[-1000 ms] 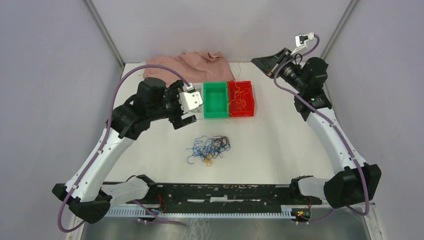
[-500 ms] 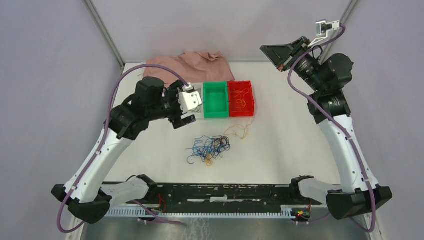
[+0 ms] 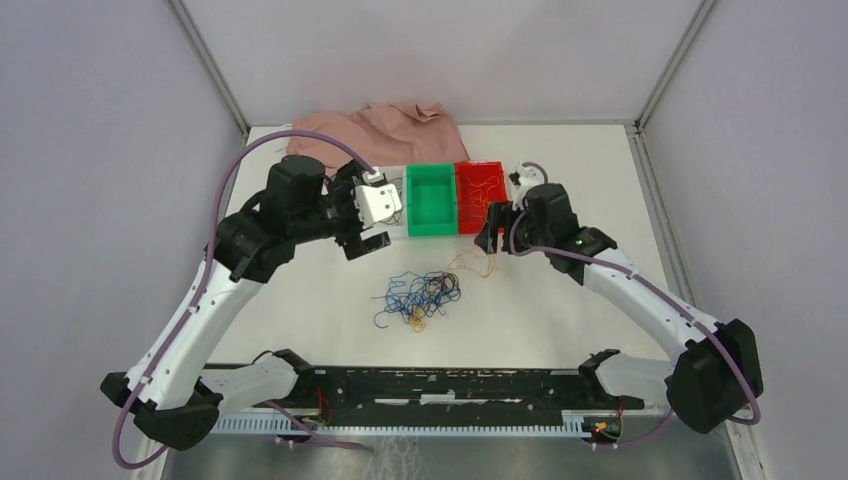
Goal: Untangle the cables
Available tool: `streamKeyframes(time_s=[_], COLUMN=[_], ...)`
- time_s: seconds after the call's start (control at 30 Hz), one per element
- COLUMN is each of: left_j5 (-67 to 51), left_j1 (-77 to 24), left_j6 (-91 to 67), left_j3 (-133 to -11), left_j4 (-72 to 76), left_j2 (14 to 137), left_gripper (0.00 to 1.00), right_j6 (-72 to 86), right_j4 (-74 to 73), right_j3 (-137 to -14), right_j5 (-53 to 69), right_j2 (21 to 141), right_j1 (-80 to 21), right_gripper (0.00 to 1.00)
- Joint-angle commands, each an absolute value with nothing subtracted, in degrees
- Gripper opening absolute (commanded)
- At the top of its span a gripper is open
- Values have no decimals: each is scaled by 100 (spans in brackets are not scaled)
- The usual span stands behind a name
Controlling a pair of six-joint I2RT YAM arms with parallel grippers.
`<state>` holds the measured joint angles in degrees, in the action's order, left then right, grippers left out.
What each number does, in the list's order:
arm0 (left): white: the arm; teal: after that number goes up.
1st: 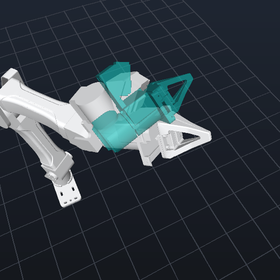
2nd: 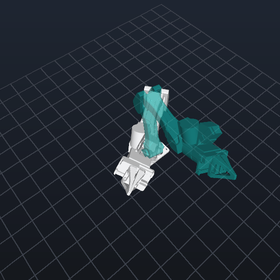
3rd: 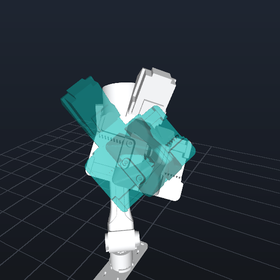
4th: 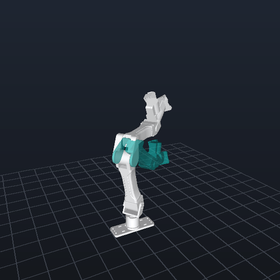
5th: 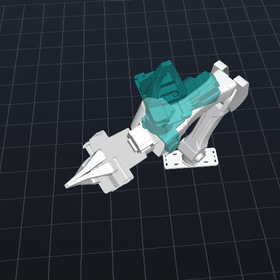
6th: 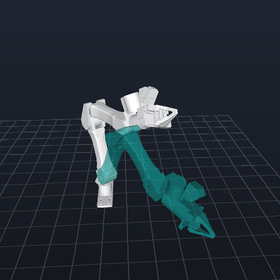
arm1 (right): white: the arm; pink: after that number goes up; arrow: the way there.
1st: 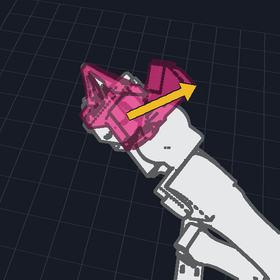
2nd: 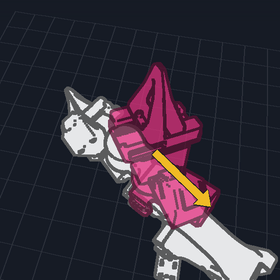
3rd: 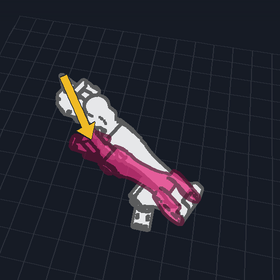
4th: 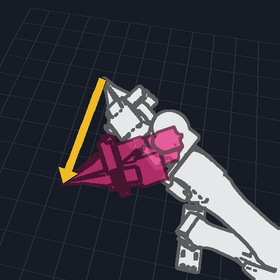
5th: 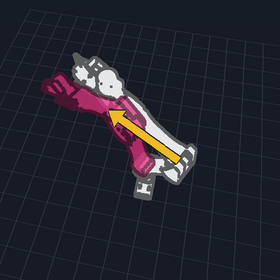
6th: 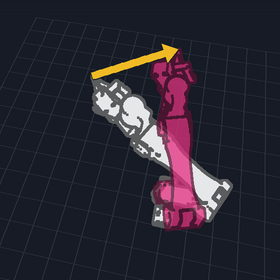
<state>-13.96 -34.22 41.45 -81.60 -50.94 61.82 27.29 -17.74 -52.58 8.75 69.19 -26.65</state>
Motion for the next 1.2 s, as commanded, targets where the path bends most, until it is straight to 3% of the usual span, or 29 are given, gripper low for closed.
streamKeyframes(time_s=[0.0,0.13,0.53,0.8,0.9,1.1,1.17], left_j5=[-1527,-1547,-1531,-1527,-1525,-1529,-1529], left_j1=[-3419,-3426,-3422,-3419,-3419,-3419,-3417], left_j6=[3990,3997,3995,4008,4027,4042,4043], left_j3=[-8140,-8055,-7994,-7899,-7846,-7852,-7856], left_j4=[-5005,-4981,-4983,-4983,-4979,-4983,-4983], left_j2=[6084,6060,6018,5944,5933,5939,5941], left_gripper=[99,99,99,99,98,98,98], right_j6=[2538,2789,4403,4852,4993,5033,4953], right_j4=[-1449,-1319,-94,192,333,510,535], right_j3=[-4823,-4639,-4439,-4524,-4431,-4026,-3849], right_j5=[-305,-1054,-2384,-2675,-2692,-2990,-3114], right_j2=[6786,7120,8833,9488,9577,9166,8859], right_j1=[-3048,-3346,-3745,-3837,-3869,-3878,-3876], right_gripper=[82,85,78,63,54,8,0])
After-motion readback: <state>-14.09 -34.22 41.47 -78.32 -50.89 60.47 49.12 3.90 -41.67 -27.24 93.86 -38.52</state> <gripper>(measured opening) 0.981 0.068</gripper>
